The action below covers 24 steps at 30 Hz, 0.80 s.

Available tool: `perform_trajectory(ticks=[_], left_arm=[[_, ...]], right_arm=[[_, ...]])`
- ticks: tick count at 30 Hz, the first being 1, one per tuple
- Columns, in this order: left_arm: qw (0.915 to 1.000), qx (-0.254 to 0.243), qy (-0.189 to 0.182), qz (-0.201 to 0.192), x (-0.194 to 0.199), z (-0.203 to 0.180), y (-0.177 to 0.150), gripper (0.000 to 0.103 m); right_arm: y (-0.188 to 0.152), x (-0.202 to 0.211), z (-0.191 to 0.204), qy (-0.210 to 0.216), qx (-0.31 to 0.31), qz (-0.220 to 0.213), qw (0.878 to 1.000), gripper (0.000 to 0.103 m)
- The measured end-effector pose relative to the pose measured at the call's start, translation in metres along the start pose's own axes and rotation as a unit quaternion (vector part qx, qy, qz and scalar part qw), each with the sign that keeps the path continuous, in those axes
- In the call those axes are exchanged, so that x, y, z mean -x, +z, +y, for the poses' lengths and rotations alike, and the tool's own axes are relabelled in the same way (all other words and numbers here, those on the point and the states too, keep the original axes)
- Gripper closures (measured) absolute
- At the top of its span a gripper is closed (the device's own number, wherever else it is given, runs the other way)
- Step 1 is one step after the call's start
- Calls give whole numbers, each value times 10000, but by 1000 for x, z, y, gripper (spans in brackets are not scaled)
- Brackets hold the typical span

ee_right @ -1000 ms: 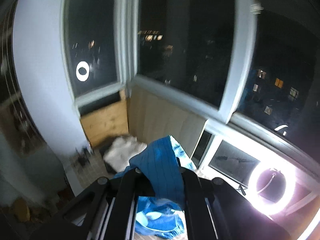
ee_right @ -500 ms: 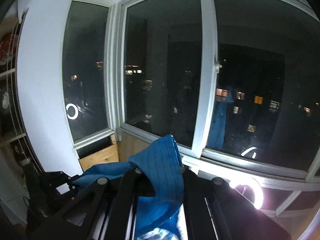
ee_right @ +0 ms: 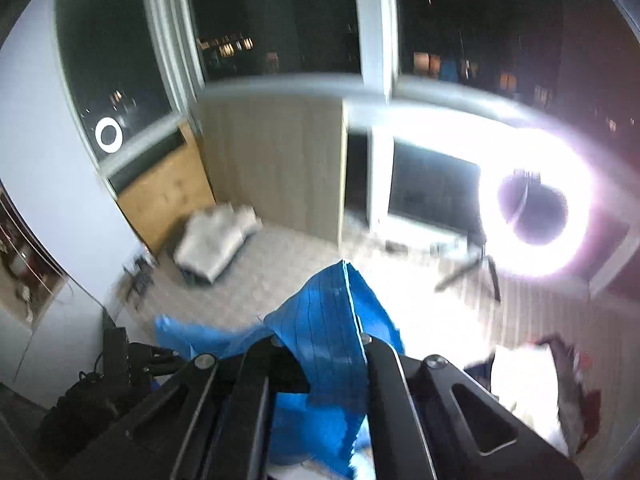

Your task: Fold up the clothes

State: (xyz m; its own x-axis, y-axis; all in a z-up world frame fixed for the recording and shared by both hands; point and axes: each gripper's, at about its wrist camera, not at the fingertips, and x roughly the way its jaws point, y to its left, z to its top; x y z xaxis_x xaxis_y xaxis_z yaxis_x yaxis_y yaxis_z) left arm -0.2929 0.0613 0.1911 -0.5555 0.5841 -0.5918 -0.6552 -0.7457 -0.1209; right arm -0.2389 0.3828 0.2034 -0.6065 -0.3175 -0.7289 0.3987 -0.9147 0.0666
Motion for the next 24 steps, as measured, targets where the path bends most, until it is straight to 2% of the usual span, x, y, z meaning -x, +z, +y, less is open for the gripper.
perform_trajectory(ticks=[3,5,8,11,15,18,22,24], left_arm=[[9996,258,90,-66,0,-2,-43,79],[9989,448,120,-18,11,-2,-61,68],[9972,720,168,125,23,0,-84,64],[9946,758,642,297,29,4,-104,63],[9908,831,1059,155,28,-14,-101,56],[9899,632,1265,129,17,-30,-96,53],[9885,1150,985,46,-9,-31,-107,55],[9858,1353,988,-72,-7,-37,-108,55]], right_arm=[[-24,-22,-20,-15,-97,338,9994,101],[-31,-27,-30,-7,-100,432,9990,101],[-36,-32,-39,8,-70,503,9987,101],[-42,-36,-48,32,-39,570,9984,101],[-48,-36,-58,198,-47,659,9976,101],[-52,-34,-67,306,-124,704,9970,101],[-53,-38,-75,335,-196,743,9965,101],[-54,-40,-79,360,-234,763,9962,101]])
